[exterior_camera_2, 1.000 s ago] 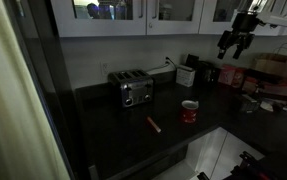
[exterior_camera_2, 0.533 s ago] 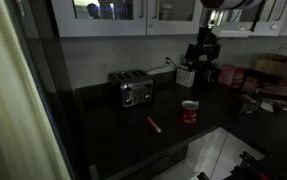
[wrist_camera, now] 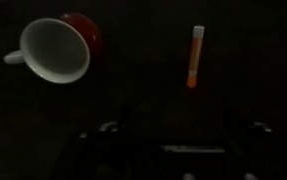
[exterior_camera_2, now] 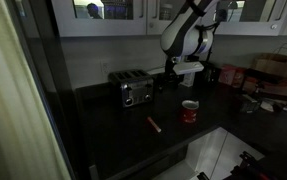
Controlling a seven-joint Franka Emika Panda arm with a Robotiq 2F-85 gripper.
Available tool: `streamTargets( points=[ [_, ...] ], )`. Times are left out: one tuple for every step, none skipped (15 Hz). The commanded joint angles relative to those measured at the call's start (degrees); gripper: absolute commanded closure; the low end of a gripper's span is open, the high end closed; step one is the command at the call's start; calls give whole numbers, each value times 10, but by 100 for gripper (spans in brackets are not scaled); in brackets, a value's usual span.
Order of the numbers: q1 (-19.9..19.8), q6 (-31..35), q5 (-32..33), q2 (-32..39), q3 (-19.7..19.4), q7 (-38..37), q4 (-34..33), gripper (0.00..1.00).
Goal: Put the marker in the mug
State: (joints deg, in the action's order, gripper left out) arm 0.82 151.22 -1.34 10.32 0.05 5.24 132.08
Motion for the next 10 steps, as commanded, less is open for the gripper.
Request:
streamTargets(
  points=[
    [-6, -15, -11, 106, 13, 6, -96, 0],
    [-11, -25, -22, 130, 22, 13, -120, 0],
    [-12, -32, -25, 160, 29, 12, -150, 0],
    [-12, -40, -28, 181, 36, 11, -172, 0],
    [-16, -53, -35, 205, 47, 19, -197, 0],
    [-16, -64, -36, 225, 52, 20, -217, 0],
    [-24, -77, -49, 244, 66, 31, -237, 0],
    [-17, -89, -46, 261, 62, 17, -255, 0],
    [-9, -106, -42, 277, 57, 2, -272, 0],
    [-6, -121, -39, 290, 55, -1, -286, 0]
  ],
)
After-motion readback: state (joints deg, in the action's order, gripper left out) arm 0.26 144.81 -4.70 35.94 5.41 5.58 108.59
